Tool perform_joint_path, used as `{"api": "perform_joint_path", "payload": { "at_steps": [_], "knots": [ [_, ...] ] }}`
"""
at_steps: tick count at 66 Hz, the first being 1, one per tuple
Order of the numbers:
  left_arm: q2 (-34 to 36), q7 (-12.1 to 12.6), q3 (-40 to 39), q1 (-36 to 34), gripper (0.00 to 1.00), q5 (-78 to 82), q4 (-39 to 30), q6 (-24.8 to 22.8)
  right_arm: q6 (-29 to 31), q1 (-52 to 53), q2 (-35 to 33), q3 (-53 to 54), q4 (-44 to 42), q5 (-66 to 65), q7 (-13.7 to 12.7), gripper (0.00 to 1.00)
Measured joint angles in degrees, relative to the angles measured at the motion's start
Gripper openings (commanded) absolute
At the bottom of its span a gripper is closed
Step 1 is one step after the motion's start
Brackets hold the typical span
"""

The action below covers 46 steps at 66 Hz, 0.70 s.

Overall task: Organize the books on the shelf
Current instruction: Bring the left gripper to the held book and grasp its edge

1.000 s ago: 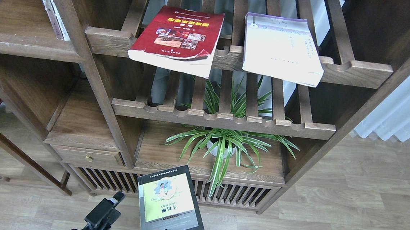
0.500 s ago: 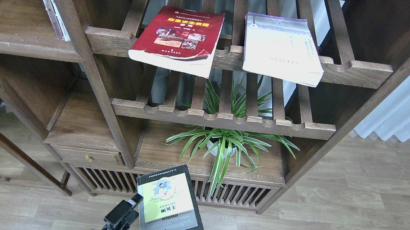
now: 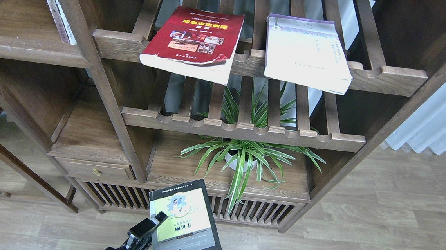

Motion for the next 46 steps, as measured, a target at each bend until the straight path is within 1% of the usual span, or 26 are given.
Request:
{"api": "perform_joint_path", "payload": {
  "at_steps": [20, 46],
  "knots": [
    [0.7, 0.0, 0.7, -0.1, 0.06, 0.1, -0.1, 0.0, 0.0, 0.0, 0.0, 0.7, -0.2, -0.1, -0.1, 0.08],
    [4.6, 0.3, 1.6, 0.5, 0.06, 0.3, -0.7, 0.0, 0.0, 0.1, 0.0, 1.8, -0.3, 0.1, 0.4, 0.08]
  ]
}}
